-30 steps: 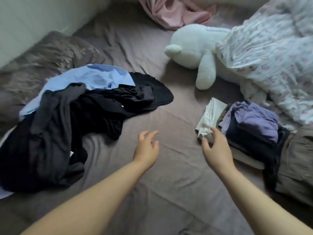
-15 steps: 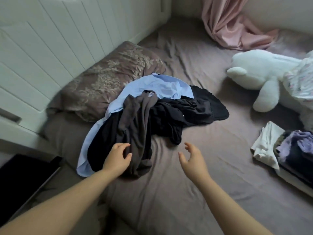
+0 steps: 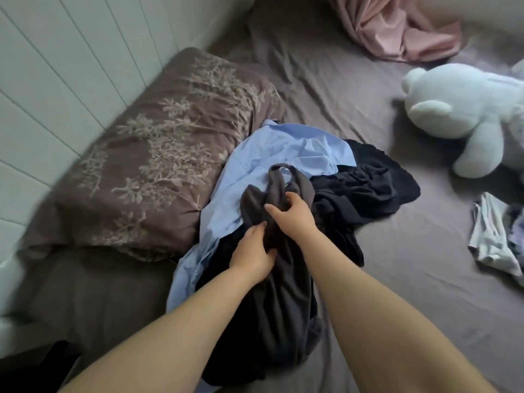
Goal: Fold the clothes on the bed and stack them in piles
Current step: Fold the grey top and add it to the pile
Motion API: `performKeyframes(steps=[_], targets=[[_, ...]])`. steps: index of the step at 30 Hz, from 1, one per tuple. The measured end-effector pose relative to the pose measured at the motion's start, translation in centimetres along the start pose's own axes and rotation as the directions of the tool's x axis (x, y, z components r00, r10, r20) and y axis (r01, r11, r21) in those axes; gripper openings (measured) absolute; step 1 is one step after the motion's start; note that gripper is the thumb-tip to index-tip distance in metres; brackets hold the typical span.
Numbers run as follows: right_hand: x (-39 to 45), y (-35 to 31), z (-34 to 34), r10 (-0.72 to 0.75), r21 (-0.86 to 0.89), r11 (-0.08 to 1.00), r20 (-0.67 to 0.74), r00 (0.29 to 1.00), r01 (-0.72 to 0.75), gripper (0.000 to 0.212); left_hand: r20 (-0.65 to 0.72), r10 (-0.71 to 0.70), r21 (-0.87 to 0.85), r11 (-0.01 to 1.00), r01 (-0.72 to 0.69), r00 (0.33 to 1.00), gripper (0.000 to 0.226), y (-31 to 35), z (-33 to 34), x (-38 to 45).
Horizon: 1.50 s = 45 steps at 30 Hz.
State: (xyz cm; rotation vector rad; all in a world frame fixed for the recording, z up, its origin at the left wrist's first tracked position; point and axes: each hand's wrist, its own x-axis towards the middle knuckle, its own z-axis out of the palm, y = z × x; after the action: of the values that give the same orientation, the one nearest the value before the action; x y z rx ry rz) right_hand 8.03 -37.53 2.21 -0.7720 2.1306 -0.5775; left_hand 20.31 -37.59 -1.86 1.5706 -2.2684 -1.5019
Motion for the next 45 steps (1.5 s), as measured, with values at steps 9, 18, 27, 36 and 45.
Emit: performKeyframes(steps=[9, 18, 27, 36, 45], targets=[[-7.7, 3.1, -0.2, -0.048, 0.206, 0.975, -0.171, 0.984, 0.083, 0.009, -0.193, -0.048, -0.213, 0.977, 0.006, 0.980, 0.047, -0.7, -0.3, -5.8], [-19.8, 7.9, -3.8, -0.080, 0.512, 0.846, -0.161, 0.984, 0.152, 0.044, 0.362, -0.301, -0.580, 0.669, 0.465, 0.882, 0.028, 6.5, 0.4, -9.9], [-28.8, 8.8, -9.9, 0.179, 0.670, 0.742, -0.158, 0.971, -0.028, 0.032, 0.412, -0.086, -0.659, 0.659, 0.362, 0.907, 0.023, 14.1, 3.6, -19.6], [-33.7, 11.6, -19.7, 0.419, 0.927, 0.374, -0.186, 0.889, 0.018, 0.017, 0.512, 0.367, -0.462, 0.880, -0.112, 0.777, 0.034, 23.3, 6.6, -27.1], [-39.2, 20.0, -28.5, 0.217, 0.969, 0.193, -0.193, 0.957, 0.152, 0.028, 0.454, 0.058, -0.380, 0.915, 0.134, 0.889, 0.036, 31.3, 16.1, -31.1]])
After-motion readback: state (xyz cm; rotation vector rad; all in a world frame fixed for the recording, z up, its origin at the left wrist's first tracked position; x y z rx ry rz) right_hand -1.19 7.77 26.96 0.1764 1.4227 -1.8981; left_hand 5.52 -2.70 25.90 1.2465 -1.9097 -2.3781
